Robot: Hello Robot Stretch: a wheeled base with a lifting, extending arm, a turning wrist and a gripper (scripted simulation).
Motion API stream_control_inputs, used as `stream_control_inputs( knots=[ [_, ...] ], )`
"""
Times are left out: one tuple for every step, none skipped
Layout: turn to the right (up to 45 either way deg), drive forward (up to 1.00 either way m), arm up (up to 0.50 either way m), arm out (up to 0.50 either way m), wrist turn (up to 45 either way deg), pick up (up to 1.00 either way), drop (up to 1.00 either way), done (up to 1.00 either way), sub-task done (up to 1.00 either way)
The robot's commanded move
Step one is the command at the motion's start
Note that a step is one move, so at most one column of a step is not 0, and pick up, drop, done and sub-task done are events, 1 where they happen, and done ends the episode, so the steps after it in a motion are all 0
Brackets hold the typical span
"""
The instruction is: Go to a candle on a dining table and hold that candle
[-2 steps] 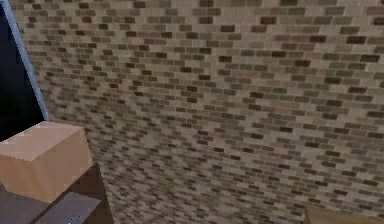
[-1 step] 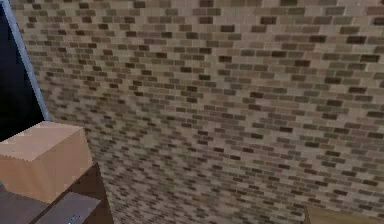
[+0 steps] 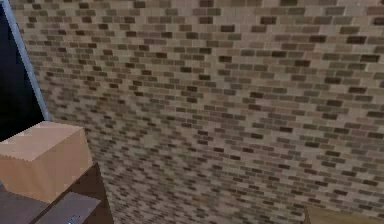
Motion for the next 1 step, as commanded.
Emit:
stream_control_inputs(
  knots=[
    [0.0,0.0,-0.3,0.0,0.0,0.0,0.0,0.0,0.0]
  ],
)
